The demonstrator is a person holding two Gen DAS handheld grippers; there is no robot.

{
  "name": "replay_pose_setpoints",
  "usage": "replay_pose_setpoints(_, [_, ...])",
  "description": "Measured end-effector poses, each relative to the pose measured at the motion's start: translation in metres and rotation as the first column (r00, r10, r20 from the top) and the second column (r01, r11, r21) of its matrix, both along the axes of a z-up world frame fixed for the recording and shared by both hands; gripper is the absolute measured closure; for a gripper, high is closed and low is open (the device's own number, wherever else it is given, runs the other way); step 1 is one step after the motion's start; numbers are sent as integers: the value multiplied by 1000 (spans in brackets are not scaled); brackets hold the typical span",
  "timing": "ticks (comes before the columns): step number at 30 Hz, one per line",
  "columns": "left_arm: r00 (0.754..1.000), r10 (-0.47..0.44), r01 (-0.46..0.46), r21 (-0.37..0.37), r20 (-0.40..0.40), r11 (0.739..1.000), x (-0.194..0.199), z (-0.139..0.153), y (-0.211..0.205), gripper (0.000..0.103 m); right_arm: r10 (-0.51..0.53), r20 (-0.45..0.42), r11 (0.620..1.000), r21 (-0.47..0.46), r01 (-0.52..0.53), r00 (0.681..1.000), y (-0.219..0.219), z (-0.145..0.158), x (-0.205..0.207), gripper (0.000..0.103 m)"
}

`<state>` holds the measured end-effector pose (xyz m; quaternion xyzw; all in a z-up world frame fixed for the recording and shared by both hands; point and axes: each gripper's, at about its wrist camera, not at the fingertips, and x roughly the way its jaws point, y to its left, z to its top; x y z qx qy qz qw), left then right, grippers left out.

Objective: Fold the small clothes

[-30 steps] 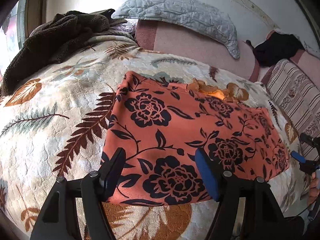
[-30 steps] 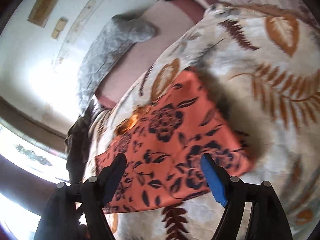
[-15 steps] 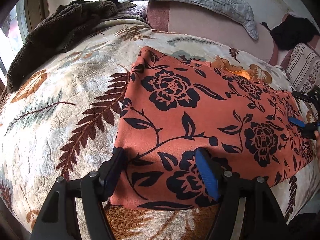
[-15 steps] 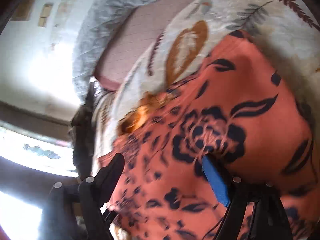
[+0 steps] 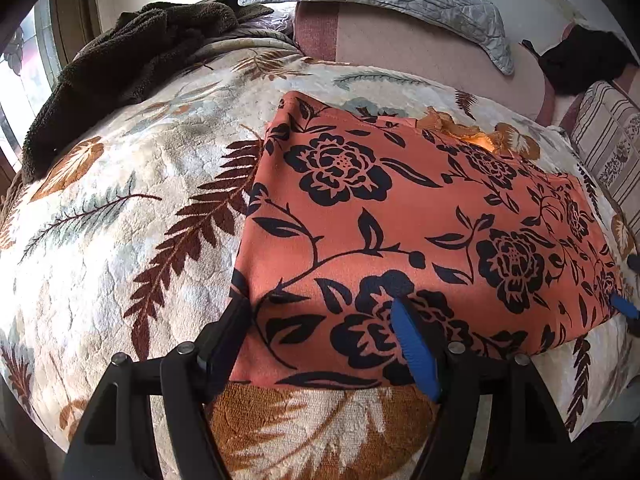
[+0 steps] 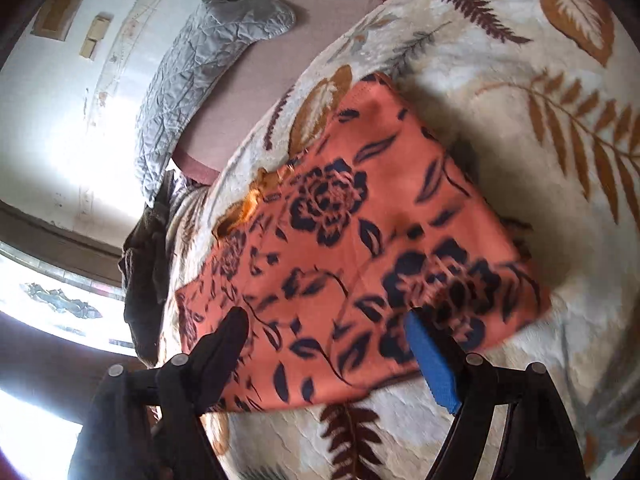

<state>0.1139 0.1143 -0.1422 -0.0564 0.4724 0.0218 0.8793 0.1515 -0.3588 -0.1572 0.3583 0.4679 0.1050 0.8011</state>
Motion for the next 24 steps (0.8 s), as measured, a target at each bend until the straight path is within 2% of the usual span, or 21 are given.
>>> replay_pose_setpoints(2, [1000, 12, -12, -8, -4, 1000, -5, 4, 1, 30, -35, -43, 999, -4, 35, 998, -17, -18, -8, 20])
replay_pose_setpoints(3, [1000, 17, -17, -12, -7, 1000, -8, 7, 2, 30, -59, -43, 997, 56, 62, 997, -28, -23, -12, 20])
replay_pose_setpoints(4, [1000, 20, -20, -15, -2, 1000, -11, 11, 2, 30, -83, -36, 991, 104, 86, 996, -35, -21, -17, 20])
replay_pose_setpoints(7, [999, 38, -38, -14, 24, 999, -21, 15, 8, 25, -66, 43, 996, 68, 63, 997, -37, -2, -29, 19])
replay_pose_setpoints(9, [998, 63, -64, -22, -24, 998, -19, 1, 16, 24, -59, 25, 996, 62, 57, 998, -40, -6, -29, 18])
replay_pose_setpoints(11, [987, 96, -101, -30, -125, 994, -14, -20, 27, 23, -137, -50, 989, 42, 139, 989, -54, -21, -34, 18])
replay_pose_setpoints(13, [990, 108, -113, -55, -90, 992, -20, -13, 34, 23, -204, -27, 971, 123, 206, 979, -68, -24, -51, 18])
replay_pose_setpoints(16, [990, 129, -131, -38, -61, 991, -29, 0, 39, 23, -207, 38, 974, 100, 203, 978, -72, -17, -71, 18])
replay_pose_setpoints(18, [990, 138, -139, -23, -40, 990, -33, 7, 39, 23, -201, 49, 970, 148, 192, 978, -74, -18, -78, 17])
replay_pose_setpoints(22, [991, 133, -133, -19, -7, 991, -35, 19, 23, 23, -181, 31, 967, 191, 172, 983, -72, -27, -71, 17])
replay_pose_setpoints(24, [995, 101, -101, -8, 18, 995, -34, 26, 8, 23, -181, -13, 947, 269, 178, 983, -70, -39, -64, 17])
